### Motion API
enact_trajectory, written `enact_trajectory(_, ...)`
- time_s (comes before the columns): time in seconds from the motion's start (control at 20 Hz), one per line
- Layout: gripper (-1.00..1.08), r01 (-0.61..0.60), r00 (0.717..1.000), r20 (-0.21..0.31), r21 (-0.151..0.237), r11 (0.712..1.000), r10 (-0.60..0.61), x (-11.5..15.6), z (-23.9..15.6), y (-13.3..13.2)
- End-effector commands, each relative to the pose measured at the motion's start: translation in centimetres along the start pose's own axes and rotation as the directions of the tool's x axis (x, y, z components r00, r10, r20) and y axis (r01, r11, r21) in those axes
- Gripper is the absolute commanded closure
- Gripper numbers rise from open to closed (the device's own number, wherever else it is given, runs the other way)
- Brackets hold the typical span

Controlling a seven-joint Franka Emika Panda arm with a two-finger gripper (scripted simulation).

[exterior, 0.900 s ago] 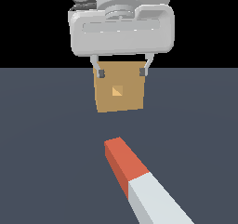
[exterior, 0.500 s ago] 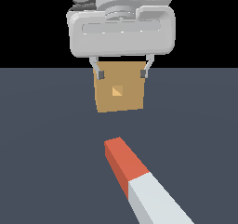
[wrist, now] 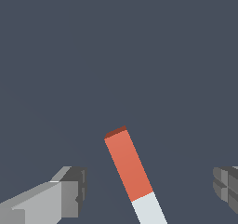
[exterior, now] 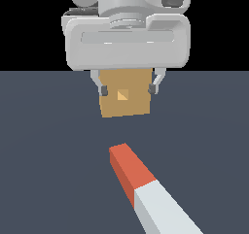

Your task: Insert the peg into the horizontal hole in a box.

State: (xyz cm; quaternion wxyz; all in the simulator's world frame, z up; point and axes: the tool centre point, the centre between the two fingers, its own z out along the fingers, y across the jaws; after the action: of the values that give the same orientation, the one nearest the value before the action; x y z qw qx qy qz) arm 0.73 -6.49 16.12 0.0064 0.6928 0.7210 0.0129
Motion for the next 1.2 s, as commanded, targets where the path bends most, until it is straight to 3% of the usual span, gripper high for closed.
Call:
enact_trajectory(0.0, -0.92, 0.034, 0.999, 0.0, 0.003, 0.999, -0.034, -1.3, 0.8, 0.0)
enact_trajectory(0.7, -0.92, 0.272, 0.962, -0.002, 0.02, 0.962, -0.272, -10.1, 6.3, 1.6)
enact_trajectory(1.15, -0.92, 0.371, 0.929, -0.003, 0.027, 0.928, -0.371, -13.7, 8.6, 3.2)
